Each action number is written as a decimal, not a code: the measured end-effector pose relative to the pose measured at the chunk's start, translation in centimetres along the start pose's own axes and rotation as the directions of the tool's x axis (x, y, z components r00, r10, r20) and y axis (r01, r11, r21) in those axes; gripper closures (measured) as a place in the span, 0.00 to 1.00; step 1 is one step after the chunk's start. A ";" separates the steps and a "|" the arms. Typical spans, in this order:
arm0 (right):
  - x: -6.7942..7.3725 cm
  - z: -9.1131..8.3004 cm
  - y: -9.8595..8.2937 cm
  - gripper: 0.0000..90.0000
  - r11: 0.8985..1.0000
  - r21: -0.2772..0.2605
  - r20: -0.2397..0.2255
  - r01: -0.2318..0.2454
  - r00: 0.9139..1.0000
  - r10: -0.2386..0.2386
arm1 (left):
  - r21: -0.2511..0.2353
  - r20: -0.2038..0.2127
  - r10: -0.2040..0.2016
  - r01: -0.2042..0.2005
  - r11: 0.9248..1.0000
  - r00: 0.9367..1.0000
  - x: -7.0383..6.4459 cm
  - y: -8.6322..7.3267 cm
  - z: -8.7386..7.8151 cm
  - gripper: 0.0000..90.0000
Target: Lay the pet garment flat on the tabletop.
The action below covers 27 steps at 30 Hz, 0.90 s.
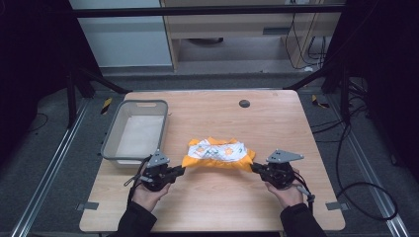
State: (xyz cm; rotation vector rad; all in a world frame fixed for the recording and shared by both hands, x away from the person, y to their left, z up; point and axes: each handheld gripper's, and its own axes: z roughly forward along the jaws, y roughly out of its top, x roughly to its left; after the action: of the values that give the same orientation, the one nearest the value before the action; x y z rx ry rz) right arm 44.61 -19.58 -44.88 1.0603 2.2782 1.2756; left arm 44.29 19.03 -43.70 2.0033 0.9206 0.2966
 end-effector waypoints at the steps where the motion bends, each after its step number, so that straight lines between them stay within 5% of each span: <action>1: 0.2 -0.6 0.2 0.97 1.000 -0.011 -0.015 -0.004 1.000 0.004 | -0.006 0.014 -0.005 0.005 1.000 1.000 -0.2 0.1 -0.5 0.95; 6: 0.8 -3.2 1.0 0.97 0.997 -0.050 -0.091 -0.054 0.995 0.050 | 0.012 0.059 -0.008 0.007 1.000 0.998 -1.0 0.3 -2.2 0.95; 7: 0.8 -3.1 0.7 0.96 0.998 -0.009 -0.099 -0.070 0.993 0.069 | 0.035 0.050 -0.012 0.010 0.999 0.999 -1.0 0.2 -2.0 0.94; 13: 0.2 -0.2 -1.3 0.95 0.988 0.137 -0.030 -0.072 0.997 0.077 | 0.173 -0.006 -0.038 0.038 0.984 0.999 0.1 -1.8 1.5 0.91; 17: -0.1 1.3 -2.1 0.87 0.987 0.155 0.031 -0.039 0.999 0.034 | 0.202 -0.075 0.023 -0.008 0.979 0.997 0.4 -2.7 2.9 0.76; 21: 0.0 1.2 -2.2 0.81 0.991 0.128 0.059 -0.027 0.998 0.019 | 0.134 -0.097 0.049 -0.036 0.990 0.994 0.2 -2.7 2.3 0.58; 22: 0.1 0.6 -2.1 0.77 0.997 0.080 0.070 -0.009 0.998 0.004 | 0.087 -0.111 0.059 -0.049 0.995 0.992 0.0 -2.5 1.6 0.51; 27: 0.3 -0.8 -1.9 0.69 1.000 0.003 0.084 0.013 0.996 -0.014 | 0.013 -0.144 0.057 -0.056 0.998 0.988 -0.5 -2.1 0.0 0.46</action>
State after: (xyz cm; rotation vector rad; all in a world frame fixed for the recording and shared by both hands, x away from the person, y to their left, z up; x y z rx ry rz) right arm 43.12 -20.45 -46.02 1.0769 2.2221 1.2001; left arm 42.92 19.38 -45.34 2.0396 0.9575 0.4754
